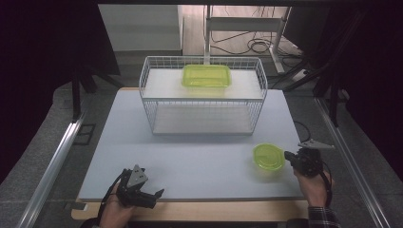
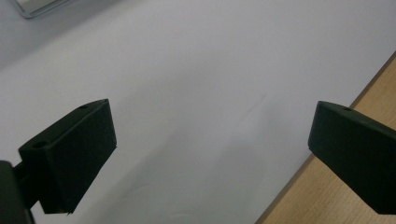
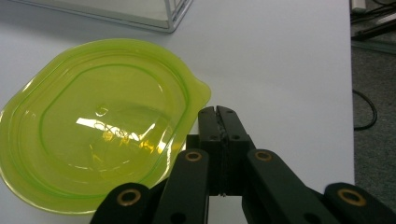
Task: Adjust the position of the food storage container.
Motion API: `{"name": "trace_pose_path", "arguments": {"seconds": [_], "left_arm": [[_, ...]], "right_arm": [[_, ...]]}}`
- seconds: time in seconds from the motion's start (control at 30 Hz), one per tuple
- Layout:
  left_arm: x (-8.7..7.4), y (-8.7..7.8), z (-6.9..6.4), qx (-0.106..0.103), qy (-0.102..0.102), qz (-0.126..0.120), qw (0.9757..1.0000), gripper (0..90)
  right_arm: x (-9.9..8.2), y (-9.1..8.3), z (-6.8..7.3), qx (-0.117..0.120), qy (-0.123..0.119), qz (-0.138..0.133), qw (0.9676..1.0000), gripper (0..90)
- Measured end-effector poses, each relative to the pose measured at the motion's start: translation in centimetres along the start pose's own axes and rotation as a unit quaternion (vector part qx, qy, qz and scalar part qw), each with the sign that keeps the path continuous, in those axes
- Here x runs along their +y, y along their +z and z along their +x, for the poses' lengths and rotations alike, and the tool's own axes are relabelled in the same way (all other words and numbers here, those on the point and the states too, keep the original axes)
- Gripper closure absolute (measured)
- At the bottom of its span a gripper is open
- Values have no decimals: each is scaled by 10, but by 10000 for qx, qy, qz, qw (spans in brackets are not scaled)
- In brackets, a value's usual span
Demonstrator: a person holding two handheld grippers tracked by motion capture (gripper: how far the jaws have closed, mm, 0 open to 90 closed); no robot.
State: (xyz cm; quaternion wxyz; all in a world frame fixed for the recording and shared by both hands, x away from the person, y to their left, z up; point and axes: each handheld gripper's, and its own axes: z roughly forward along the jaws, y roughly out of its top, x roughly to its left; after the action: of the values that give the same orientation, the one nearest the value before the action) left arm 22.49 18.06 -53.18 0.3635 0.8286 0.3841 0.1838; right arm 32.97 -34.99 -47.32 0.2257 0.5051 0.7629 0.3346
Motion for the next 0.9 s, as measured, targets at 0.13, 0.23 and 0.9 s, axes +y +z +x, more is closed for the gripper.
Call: {"name": "trace_pose_path", "arguments": {"seconds": [0.13,0.23,0.9], "left_arm": [[0,0,0,0,5,4,10000,8],[0,0,0,2,4,2,10000,8],[0,1,-1,10,13,33,10000,8]], "right_arm": [[1,1,4,67,1,28,10000,893],[2,2,9,152,-11,47,9999,893],[8,15,45,609,-216,151,9978,894]]}}
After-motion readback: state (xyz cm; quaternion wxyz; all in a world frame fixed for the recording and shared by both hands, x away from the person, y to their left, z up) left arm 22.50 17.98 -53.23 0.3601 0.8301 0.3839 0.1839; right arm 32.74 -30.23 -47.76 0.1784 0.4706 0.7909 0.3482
